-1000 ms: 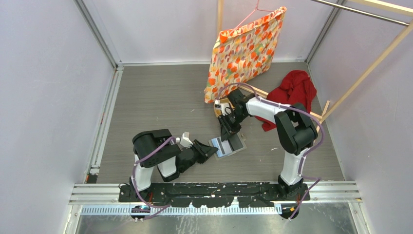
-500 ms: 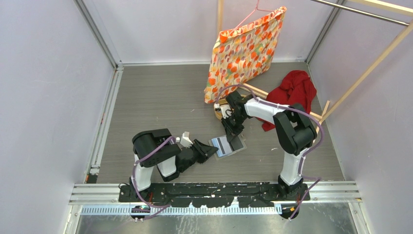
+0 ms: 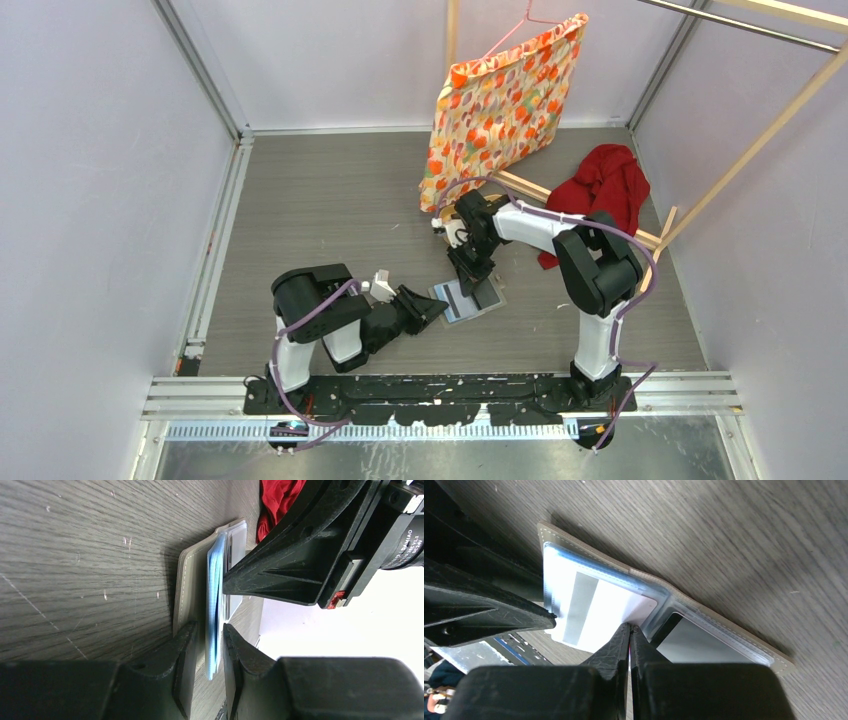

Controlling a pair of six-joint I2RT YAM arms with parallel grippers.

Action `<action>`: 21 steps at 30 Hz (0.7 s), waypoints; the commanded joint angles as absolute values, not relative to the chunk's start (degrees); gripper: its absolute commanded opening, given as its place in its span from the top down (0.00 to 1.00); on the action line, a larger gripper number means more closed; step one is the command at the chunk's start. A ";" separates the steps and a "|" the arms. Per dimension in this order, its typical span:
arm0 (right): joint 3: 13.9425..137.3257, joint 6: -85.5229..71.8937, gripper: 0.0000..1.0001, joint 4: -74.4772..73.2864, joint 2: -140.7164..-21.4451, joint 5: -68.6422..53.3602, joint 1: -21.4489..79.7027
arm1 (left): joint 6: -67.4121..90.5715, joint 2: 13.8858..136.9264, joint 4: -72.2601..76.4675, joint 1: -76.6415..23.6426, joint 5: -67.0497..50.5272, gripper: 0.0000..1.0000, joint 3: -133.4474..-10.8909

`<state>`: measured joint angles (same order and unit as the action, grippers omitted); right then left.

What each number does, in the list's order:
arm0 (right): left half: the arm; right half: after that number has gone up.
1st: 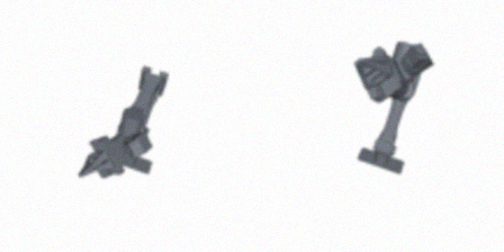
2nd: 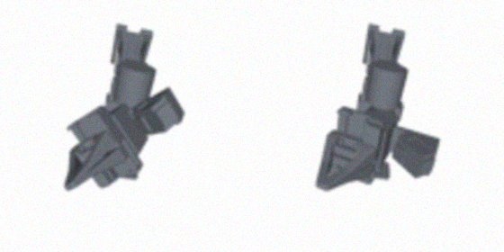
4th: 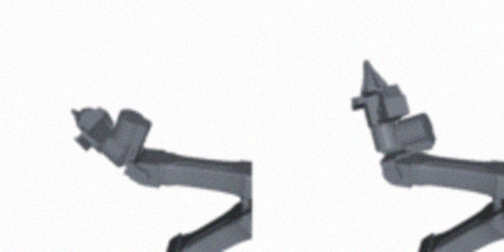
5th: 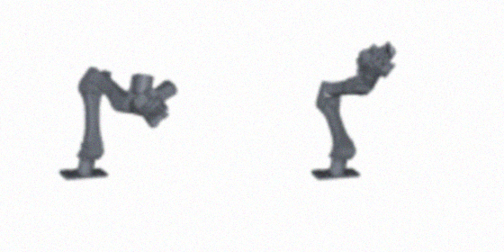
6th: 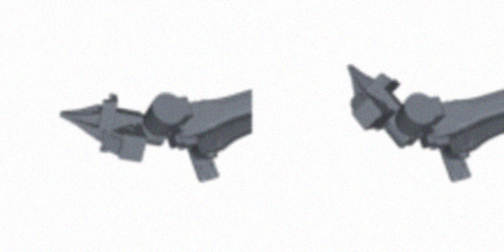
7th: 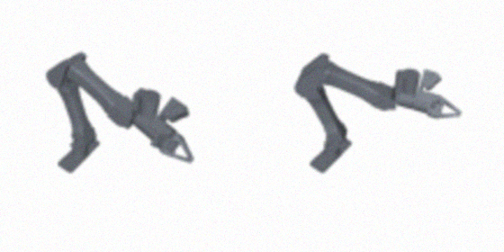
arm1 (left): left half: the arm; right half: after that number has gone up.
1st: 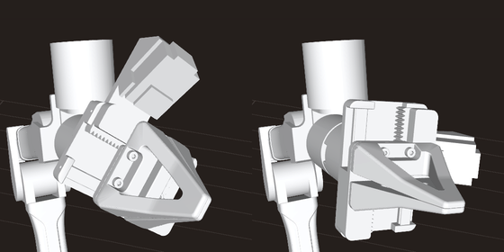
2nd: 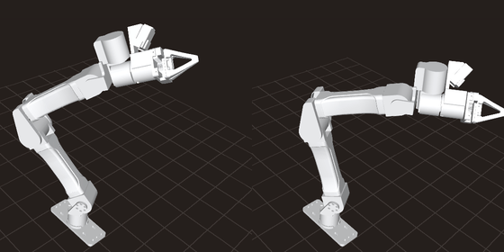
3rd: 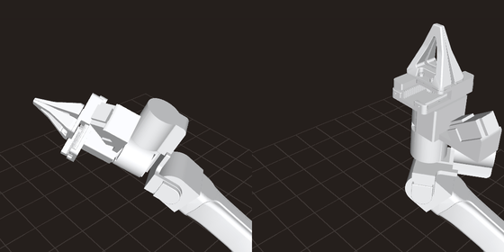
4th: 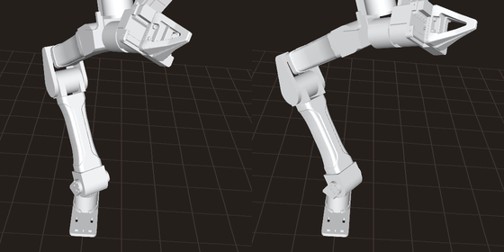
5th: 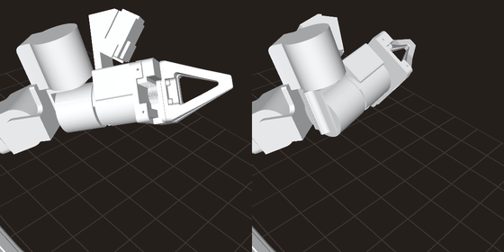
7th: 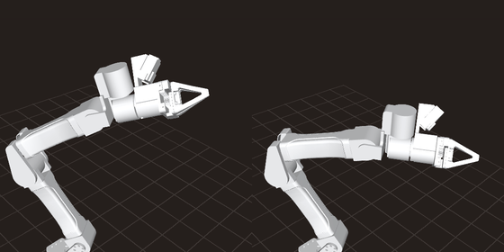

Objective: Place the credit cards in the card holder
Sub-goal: Insert the credit card into the card holder.

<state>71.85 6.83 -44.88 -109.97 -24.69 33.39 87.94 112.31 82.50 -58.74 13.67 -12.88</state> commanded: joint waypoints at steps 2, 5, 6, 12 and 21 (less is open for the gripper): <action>73.77 6.86 0.92 -44.57 -109.95 -29.31 34.04 | 85.08 114.79 75.08 -58.70 12.57 0.71 -11.71; 74.12 7.13 0.92 -44.71 -109.12 -29.00 33.77 | 84.80 114.26 75.87 -58.49 12.89 0.69 -10.95; 74.17 7.35 0.92 -44.84 -108.62 -28.55 33.43 | 84.60 113.94 76.14 -58.33 12.92 0.67 -10.52; 72.56 12.21 0.90 -45.22 -102.35 -28.69 31.41 | 82.64 110.51 75.58 -56.85 12.75 0.58 -7.67; 71.82 12.15 0.88 -44.65 -104.04 -33.19 30.76 | 75.13 96.49 56.90 -55.98 11.47 0.54 -9.24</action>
